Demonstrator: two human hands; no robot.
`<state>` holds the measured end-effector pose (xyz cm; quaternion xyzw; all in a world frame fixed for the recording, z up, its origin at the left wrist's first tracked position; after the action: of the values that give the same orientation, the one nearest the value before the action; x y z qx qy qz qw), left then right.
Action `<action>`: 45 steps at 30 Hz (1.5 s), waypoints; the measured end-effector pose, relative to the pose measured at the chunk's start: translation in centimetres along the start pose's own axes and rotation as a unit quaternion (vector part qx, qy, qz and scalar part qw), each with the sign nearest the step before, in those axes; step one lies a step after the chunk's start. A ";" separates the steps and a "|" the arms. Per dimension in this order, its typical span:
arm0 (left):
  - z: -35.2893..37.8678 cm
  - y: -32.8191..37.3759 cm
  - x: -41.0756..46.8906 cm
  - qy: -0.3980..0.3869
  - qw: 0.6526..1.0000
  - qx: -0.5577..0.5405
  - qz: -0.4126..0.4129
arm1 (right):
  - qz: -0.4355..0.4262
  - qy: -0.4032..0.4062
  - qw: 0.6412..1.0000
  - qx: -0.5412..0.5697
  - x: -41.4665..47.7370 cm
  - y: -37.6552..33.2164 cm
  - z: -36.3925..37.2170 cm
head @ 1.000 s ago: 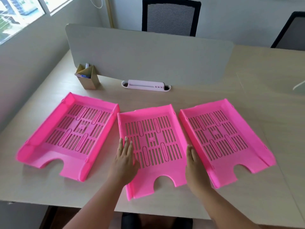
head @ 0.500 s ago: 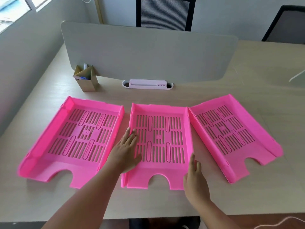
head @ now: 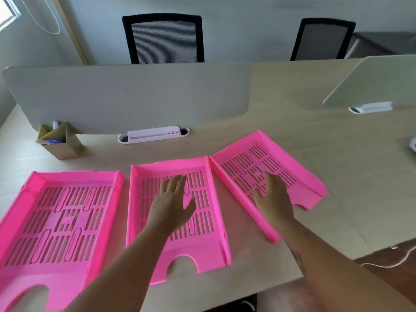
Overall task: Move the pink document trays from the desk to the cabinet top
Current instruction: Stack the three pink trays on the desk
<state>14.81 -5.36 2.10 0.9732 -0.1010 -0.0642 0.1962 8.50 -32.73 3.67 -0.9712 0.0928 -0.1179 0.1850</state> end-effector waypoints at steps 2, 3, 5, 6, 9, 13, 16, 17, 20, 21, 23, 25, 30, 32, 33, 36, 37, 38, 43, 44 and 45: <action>1.4 3.5 0.4 -0.022 0.999 -0.027 -0.004 | 0.011 -0.004 1.000 -0.019 1.8 2.9 -1.3; 2.1 5.2 0.6 -0.032 0.998 -0.047 -0.011 | 0.020 -0.011 0.999 -0.025 2.6 4.6 -1.8; 3.4 8.5 0.9 -0.038 0.995 -0.083 -0.025 | 0.040 -0.035 0.998 -0.034 4.1 7.9 -2.5; 4.3 9.9 1.1 -0.041 0.993 -0.101 -0.039 | 0.047 -0.049 0.997 -0.036 4.9 9.5 -2.7; 7.4 12.4 1.6 -0.075 0.972 -0.173 -0.140 | 0.066 -0.079 0.994 -0.032 7.1 13.8 -3.3; 11.9 14.4 1.4 -0.109 0.913 -0.291 -0.263 | 0.095 -0.147 0.985 -0.011 9.2 18.4 -2.8; 14.2 15.0 1.1 -0.100 0.872 -0.342 -0.336 | 0.126 -0.209 0.969 0.050 9.3 20.7 -1.1; 14.5 15.0 1.0 -0.098 0.865 -0.341 -0.355 | 0.127 -0.222 0.965 0.066 9.3 21.1 -0.6; 14.2 15.0 1.7 -0.067 0.867 -0.320 -0.377 | 0.124 -0.194 0.969 0.087 9.6 21.7 -0.5; 13.4 15.2 2.3 -0.053 0.875 -0.310 -0.367 | 0.132 -0.171 0.971 0.102 9.7 21.7 -1.1; 11.3 15.4 3.7 -0.033 0.894 -0.284 -0.344 | 0.128 -0.139 0.974 0.129 10.1 21.5 -2.4; 8.2 15.0 5.0 -0.008 0.910 -0.271 -0.313 | 0.108 -0.132 0.972 0.164 10.5 20.6 -3.1; 0.4 9.4 5.2 0.017 0.930 -0.234 -0.283 | 0.071 -0.135 0.946 0.287 10.7 12.5 -2.5; -2.3 5.6 3.9 0.051 0.927 -0.223 -0.298 | 0.061 -0.134 0.927 0.346 9.7 7.7 -1.4; -3.6 3.4 3.0 0.073 0.919 -0.222 -0.316 | 0.055 -0.135 0.917 0.372 9.0 5.3 -0.7; -6.6 -2.7 -0.2 0.124 0.892 -0.223 -0.373 | 0.039 -0.130 0.893 0.430 6.5 -1.7 0.8; -7.2 -4.5 -1.2 0.132 0.886 -0.223 -0.384 | 0.040 -0.122 0.888 0.441 5.6 -3.4 1.4; -7.8 -5.8 -2.2 0.133 0.883 -0.223 -0.390 | 0.047 -0.117 0.886 0.446 4.6 -5.0 2.0; -7.5 -9.9 -5.6 0.091 0.880 -0.234 -0.404 | 0.090 -0.117 0.889 0.434 -0.3 -8.9 5.1; -7.0 -10.7 -5.8 0.083 0.879 -0.235 -0.406 | 0.093 -0.119 0.892 0.427 -0.9 -9.2 5.5; -6.4 -11.4 -5.8 0.075 0.881 -0.234 -0.404 | 0.097 -0.120 0.895 0.419 -1.3 -9.5 5.8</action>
<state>12.17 8.58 3.91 0.8575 0.3337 -0.0862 0.3820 10.06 -21.82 1.78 -0.7963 0.1058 -0.0102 0.5954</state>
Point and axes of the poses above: each hand's wrist, its own x-axis towards the middle knuckle, its own z-axis out of the palm, y = z × x, the point moved 7 cm from there along x, towards the middle knuckle, and after that the axes turned 12 degrees about -z, right-handed, at the moved point
